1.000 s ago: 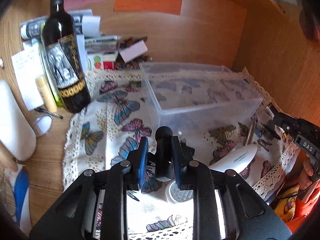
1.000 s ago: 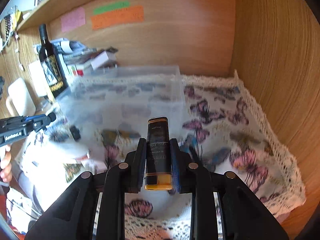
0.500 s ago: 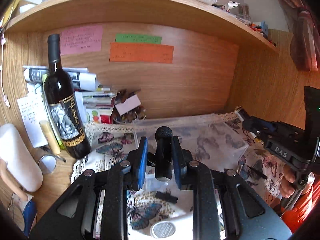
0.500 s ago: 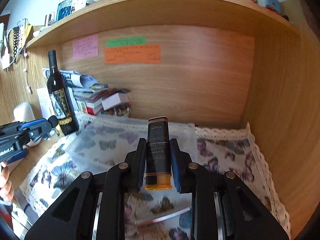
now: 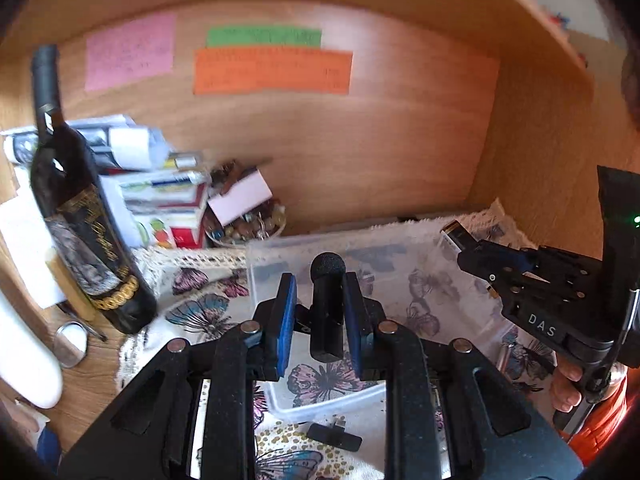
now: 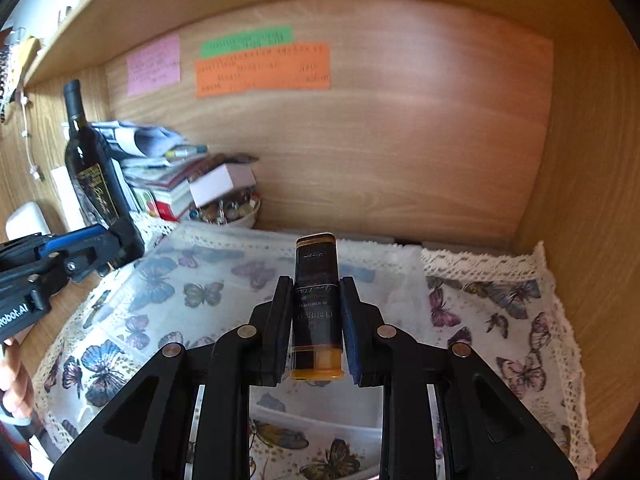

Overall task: Organize rigid objects
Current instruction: 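Lower the black piece into the clear box with the left tool while the right tool drops the tube in, then grasp the white handheld device with the left tool while the right tool grasps the silver tube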

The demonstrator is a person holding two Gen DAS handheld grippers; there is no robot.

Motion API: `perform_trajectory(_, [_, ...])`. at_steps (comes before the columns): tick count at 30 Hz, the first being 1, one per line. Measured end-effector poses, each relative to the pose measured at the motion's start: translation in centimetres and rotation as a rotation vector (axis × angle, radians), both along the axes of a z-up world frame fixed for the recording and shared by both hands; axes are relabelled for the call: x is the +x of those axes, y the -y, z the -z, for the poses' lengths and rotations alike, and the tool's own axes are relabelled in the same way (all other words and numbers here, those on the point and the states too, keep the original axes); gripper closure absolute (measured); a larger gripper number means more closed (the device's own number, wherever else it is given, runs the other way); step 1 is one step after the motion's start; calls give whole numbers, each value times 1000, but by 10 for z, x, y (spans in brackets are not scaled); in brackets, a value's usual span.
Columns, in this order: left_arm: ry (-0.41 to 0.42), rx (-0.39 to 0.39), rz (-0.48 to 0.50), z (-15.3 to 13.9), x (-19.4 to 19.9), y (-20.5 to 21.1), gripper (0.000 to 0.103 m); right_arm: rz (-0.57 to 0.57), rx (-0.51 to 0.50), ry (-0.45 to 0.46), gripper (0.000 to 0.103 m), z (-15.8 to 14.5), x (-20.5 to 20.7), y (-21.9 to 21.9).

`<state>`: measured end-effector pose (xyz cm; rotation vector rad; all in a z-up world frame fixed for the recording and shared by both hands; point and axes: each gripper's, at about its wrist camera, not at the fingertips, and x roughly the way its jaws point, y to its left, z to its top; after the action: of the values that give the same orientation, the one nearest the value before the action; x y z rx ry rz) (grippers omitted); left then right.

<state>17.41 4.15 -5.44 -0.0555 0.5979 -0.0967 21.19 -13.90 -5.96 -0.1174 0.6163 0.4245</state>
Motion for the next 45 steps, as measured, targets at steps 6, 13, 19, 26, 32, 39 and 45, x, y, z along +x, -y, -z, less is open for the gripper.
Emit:
perform_trajectory(6, [-95,3,18,27,25,5,80,-9,-21,-71,82,18,15,-6])
perform_trajectory(13, [-134,22,33,41,32,13,80,-28,-54,-121,82,30,20,-12])
perform_trajectory(19, [-129,37,35,39,29,18,79,-32,-70,-114,82,28,15,-14])
perform_trajectory(26, [-70,53,26,23,9,20,56,-32,-34,-59,60,6,0,-7])
perform_trajectory(32, [-2,62,12,5,-18,18,32,-15,-13,13,46,-17,-24,4])
perform_trajectory(39, [42,86,-9,-1,-55,15,10,12,-4,69,33,-31,-57,19])
perform_trajectory(45, [-13,73,32,13,-76,15,6,47,-22,62,30,-24,-75,30])
